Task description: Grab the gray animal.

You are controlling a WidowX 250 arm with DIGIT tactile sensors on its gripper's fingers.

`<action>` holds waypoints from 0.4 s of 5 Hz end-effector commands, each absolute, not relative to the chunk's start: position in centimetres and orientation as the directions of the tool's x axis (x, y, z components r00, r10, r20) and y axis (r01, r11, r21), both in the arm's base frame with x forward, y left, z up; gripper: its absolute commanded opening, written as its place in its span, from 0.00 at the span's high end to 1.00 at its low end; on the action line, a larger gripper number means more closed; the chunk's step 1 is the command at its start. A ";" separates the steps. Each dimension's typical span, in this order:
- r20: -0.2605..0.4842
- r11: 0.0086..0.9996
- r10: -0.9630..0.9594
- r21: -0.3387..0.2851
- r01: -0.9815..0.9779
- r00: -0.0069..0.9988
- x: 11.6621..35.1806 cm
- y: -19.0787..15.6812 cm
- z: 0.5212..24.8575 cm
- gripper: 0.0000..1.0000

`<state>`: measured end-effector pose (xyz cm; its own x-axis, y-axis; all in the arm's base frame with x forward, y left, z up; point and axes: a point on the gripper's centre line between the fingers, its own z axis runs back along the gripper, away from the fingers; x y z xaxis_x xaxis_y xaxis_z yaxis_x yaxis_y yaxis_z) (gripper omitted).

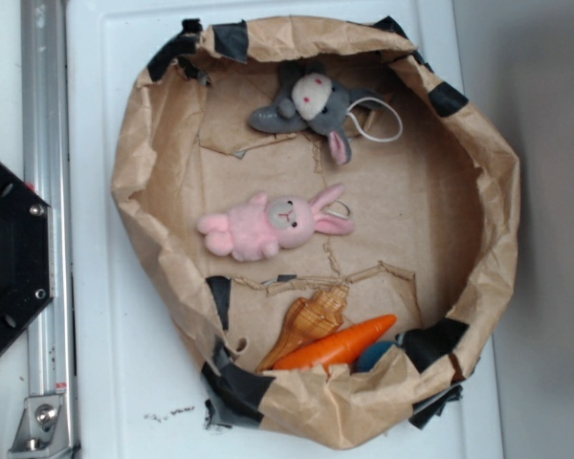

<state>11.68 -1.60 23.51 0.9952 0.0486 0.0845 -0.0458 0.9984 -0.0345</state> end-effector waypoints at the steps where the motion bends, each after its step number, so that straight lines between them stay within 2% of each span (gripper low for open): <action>1: 0.084 0.998 0.049 -0.035 -0.046 0.995 11.7 -1.6 23.5 0.00; 2: 0.009 0.998 -0.035 0.054 0.034 0.999 16.7 -0.7 18.8 0.00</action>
